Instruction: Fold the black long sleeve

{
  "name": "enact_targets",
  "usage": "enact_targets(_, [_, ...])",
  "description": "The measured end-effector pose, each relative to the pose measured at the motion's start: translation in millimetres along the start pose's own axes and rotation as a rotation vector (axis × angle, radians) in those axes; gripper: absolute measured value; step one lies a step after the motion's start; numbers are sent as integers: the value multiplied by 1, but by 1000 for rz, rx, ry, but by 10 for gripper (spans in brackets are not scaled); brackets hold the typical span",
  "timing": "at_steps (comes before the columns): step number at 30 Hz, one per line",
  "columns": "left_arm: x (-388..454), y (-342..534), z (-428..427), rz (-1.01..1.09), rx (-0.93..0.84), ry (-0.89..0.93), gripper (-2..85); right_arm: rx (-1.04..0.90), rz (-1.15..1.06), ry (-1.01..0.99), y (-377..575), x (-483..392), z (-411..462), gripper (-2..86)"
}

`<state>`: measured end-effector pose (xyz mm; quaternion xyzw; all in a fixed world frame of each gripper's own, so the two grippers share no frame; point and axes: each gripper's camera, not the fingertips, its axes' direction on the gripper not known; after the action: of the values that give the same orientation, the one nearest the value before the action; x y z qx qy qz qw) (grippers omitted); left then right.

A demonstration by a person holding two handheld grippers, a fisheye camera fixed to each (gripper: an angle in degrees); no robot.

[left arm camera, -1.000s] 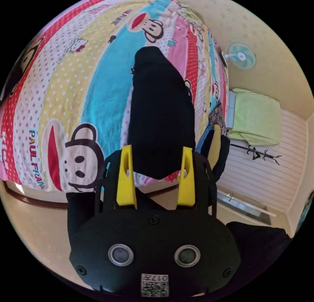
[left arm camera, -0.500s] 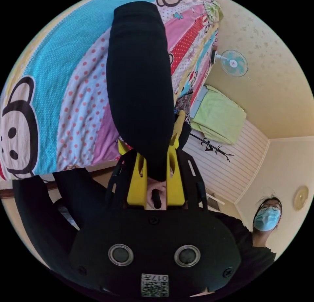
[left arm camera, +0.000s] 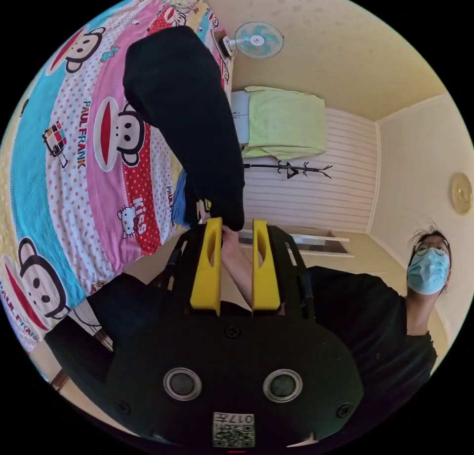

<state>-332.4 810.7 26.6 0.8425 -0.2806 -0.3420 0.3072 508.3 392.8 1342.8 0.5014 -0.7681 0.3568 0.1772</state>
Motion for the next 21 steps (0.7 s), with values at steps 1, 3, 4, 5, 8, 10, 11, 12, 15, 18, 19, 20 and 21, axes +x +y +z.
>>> enact_targets(1, [-5, 6, -9, -17, 6, 16, 99, 30, 4, 52, 0, 9, -8, 163])
enact_targets(3, [-36, 37, -53, -133, 52, 47, 100, 85, 127, 334, 14, 62, -44, 137])
enact_targets(4, [-44, 47, -66, -167, 70, 54, 100, 72, 180, 434, 24, 78, -52, 126])
enact_targets(5, [-59, 69, -94, -230, 114, 75, 99, 11, 288, 631, 50, 107, -64, 104])
enact_targets(8, [-88, 135, -175, -333, 259, 120, 88, -194, 532, 972, 141, 161, -79, 37])
enact_targets(10, [-98, 177, -226, -376, 358, 111, 78, -199, 578, 1101, 198, 172, -81, 22])
enact_targets(11, [-103, 206, -258, -399, 420, 88, 73, -168, 581, 1137, 233, 177, -79, 16])
enact_targets(12, [-107, 234, -289, -432, 474, 47, 70, -140, 605, 1156, 266, 185, -75, 12])
enact_targets(15, [-117, 293, -354, -564, 545, -106, 66, -67, 667, 1232, 332, 207, -50, 8])
enact_targets(18, [-129, 331, -407, -663, 534, -202, 67, 8, 700, 1262, 358, 234, -1, 6])
enact_targets(19, [-130, 336, -417, -678, 533, -221, 70, 18, 689, 1253, 358, 239, 13, 5])
enact_targets(20, [-131, 348, -437, -697, 551, -267, 75, 13, 638, 1230, 353, 249, 47, 4])
enact_targets(21, [-129, 358, -458, -698, 589, -317, 76, -36, 544, 1205, 342, 255, 91, 4])
